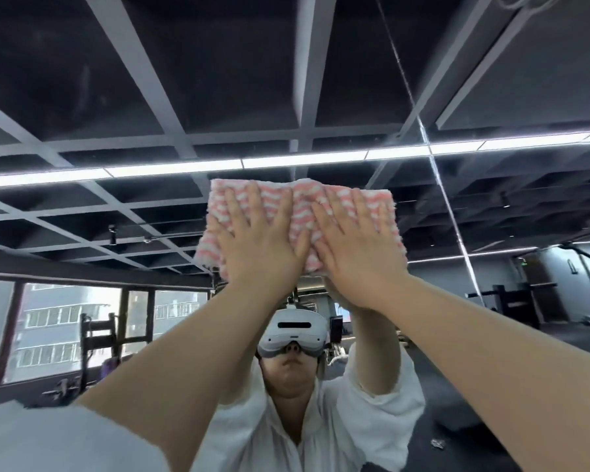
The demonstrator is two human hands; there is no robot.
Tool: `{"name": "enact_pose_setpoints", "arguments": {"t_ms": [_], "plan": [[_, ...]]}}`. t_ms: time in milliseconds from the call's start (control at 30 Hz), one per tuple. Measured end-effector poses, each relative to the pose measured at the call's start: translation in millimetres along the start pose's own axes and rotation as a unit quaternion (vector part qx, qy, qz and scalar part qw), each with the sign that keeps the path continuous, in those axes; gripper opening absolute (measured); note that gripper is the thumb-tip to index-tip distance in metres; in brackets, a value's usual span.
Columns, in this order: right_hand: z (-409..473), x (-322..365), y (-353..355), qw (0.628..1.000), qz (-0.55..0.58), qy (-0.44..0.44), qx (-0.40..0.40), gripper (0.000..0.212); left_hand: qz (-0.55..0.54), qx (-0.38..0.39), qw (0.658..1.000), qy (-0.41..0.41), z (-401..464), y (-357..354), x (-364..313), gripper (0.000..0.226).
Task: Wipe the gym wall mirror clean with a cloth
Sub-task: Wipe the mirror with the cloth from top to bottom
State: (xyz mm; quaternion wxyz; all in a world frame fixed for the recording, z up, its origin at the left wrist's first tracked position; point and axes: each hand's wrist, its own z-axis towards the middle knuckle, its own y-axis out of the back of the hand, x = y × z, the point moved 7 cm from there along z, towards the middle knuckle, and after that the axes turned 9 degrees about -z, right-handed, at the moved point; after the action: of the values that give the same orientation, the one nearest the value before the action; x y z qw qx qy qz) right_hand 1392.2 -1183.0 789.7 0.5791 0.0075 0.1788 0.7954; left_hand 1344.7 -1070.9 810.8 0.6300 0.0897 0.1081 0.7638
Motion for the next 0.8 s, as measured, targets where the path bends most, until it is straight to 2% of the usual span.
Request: {"name": "enact_pose_setpoints", "arguments": {"t_ms": [100,233,400,533,633,800], "plan": [[-17,-36,-12,0.999,-0.010,-0.048,-0.004,0.059,-0.005,0.026,0.999,-0.045,0,-11,-40,0.064],[-52,-70,-33,0.992,0.004,-0.126,-0.022,0.072,0.001,0.059,0.991,-0.121,-15,-29,-86,0.063],[-102,-72,-54,0.975,0.043,-0.215,-0.021,0.077,-0.018,0.089,0.973,-0.210,-56,-45,-112,0.057],[-115,-38,-55,0.971,0.074,-0.227,-0.033,0.074,-0.003,0.102,0.971,-0.217,-75,-46,-88,0.057],[-116,-7,-53,0.973,0.082,-0.207,-0.056,0.066,-0.022,0.079,0.974,-0.212,-88,-44,-53,0.060],[-105,55,-43,0.980,0.069,-0.149,-0.109,0.061,-0.069,-0.024,0.983,-0.170,-102,-31,17,0.053]]}}
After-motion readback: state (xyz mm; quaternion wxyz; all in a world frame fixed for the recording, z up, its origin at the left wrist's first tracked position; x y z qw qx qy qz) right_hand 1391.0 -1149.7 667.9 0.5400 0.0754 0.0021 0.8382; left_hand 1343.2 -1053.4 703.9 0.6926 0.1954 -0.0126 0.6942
